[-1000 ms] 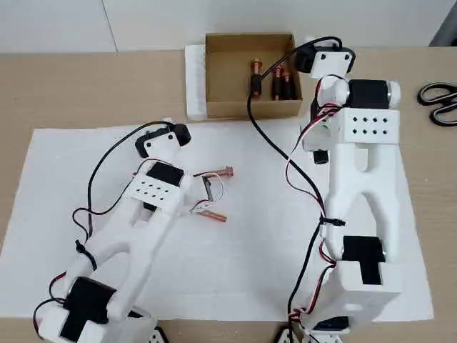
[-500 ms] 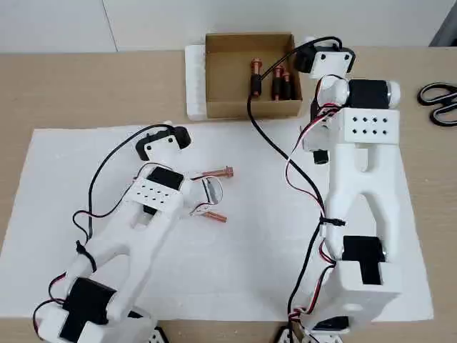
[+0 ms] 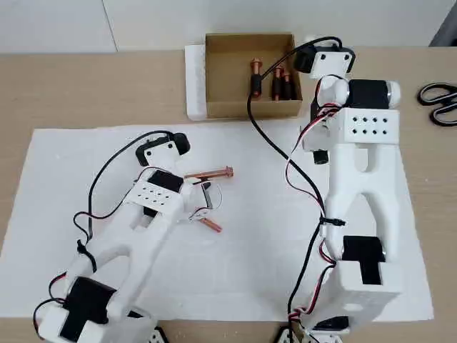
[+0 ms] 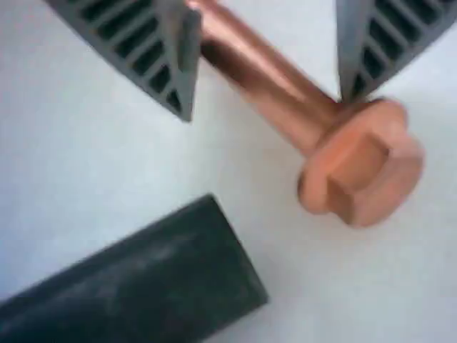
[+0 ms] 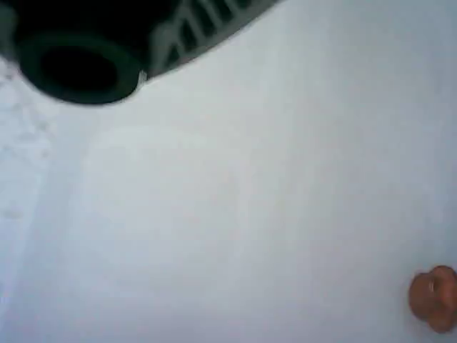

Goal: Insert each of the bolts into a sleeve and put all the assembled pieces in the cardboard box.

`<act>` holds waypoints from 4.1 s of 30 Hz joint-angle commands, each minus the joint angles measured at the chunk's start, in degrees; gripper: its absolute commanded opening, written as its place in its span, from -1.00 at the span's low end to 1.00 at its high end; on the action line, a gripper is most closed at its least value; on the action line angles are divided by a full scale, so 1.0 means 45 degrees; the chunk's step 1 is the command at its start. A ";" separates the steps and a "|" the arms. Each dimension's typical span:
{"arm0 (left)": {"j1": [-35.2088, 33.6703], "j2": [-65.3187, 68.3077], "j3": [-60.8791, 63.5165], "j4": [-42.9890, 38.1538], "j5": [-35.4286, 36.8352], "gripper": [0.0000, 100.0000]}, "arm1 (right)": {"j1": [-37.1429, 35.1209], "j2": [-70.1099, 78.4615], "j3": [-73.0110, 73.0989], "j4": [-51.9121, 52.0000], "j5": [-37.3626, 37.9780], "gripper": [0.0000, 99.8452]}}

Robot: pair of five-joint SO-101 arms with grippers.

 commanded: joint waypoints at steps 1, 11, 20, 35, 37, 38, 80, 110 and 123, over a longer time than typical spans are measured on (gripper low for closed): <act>-0.0020 -0.0098 -0.0029 -0.0156 0.0020 -0.77 | 0.0127 -0.0772 -0.0625 0.0088 0.0098 -0.99; -0.0039 -0.0059 -0.0010 -0.0176 0.0020 -0.77 | 0.0127 -0.0752 -0.0625 0.0088 0.0078 -0.99; 0.0020 -0.0059 0.0225 -0.0156 0.0020 -0.77 | 0.0127 -0.0772 -0.0625 0.0088 0.0059 -0.99; 0.0039 -0.0078 0.0205 -0.0137 0.0000 -0.99 | 0.0127 -0.0772 -0.0625 0.0088 0.0039 -0.99; 0.0039 -0.0078 0.0166 -0.0098 -0.0020 -0.99 | 0.0127 -0.0772 -0.0625 0.0088 0.0039 -0.99; 0.0039 -0.0117 0.0127 -0.0098 -0.0020 -0.99 | 0.0127 -0.0772 -0.0625 0.0088 0.0039 -0.99; -0.3790 0.3419 -0.3976 0.0254 -1.0921 -0.79 | 0.0381 -0.0752 -0.0625 -0.0010 -0.0020 -0.99; -0.3770 0.3458 -0.5128 0.0879 -1.1292 -0.79 | 0.0381 -0.0733 -0.0625 -0.0029 -0.0020 -0.99; -0.3790 0.4552 -0.5089 0.0469 -1.1253 -0.89 | 0.0400 -0.0733 -0.0625 -0.0107 -0.0020 -0.99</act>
